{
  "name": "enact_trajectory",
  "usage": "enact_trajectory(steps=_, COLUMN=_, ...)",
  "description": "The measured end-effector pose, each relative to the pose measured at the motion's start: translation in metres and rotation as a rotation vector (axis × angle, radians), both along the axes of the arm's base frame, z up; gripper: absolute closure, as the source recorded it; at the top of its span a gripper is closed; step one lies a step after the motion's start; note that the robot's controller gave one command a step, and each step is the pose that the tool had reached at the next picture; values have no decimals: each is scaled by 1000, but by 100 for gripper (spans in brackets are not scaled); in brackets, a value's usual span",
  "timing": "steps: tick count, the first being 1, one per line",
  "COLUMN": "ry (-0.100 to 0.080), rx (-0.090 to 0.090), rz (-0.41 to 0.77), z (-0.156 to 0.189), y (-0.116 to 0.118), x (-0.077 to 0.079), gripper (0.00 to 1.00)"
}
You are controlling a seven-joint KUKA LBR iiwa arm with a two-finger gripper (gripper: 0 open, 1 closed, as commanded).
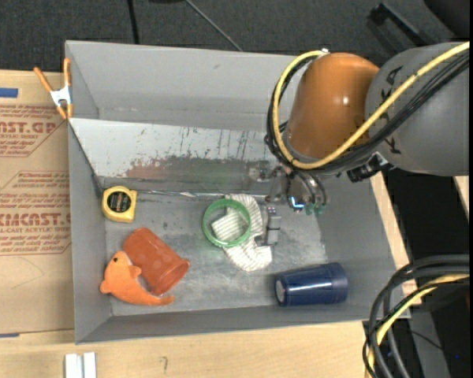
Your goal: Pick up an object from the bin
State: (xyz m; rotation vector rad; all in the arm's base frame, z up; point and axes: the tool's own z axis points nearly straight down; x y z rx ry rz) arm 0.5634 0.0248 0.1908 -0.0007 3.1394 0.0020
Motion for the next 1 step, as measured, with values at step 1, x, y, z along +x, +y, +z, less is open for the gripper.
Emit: enact_trajectory(steps=1, ry=0, rx=0, rz=0, z=0, y=0, x=0, gripper=0)
